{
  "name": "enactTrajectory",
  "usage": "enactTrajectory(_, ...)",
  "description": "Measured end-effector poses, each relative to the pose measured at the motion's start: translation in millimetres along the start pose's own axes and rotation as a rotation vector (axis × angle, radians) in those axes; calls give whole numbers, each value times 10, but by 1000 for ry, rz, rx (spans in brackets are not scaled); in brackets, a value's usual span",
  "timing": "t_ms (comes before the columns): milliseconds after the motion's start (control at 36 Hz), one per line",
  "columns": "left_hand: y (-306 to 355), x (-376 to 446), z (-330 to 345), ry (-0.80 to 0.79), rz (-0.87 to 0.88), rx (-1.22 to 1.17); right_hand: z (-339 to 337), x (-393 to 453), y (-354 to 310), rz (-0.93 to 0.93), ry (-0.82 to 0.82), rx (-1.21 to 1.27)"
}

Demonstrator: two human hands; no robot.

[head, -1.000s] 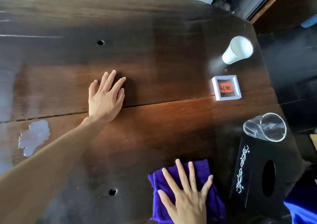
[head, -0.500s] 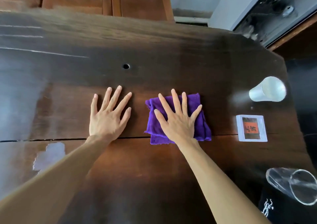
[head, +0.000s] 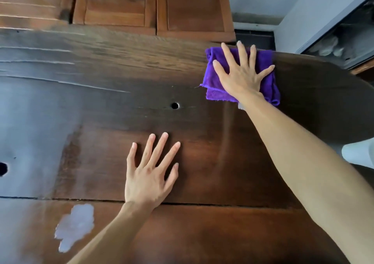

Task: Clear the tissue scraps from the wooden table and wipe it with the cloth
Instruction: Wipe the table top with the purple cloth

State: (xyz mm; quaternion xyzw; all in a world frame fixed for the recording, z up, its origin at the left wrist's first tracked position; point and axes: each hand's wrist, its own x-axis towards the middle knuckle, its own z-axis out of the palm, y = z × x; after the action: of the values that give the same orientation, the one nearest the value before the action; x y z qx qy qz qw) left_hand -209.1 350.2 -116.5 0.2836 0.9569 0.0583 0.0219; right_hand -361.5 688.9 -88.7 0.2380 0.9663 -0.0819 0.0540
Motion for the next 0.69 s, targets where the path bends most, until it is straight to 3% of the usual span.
enactTrajectory(278,-5,14,-1,-6,9,-4,-73,127,-119,35,-2,5)
enactTrajectory(389,-3,17,0,-1,10,-19,74,-373,-237,-32,71,17)
enactTrajectory(694,-14,15,-42,0,-4,-96,408,-1894,-308,-111,2,-21)
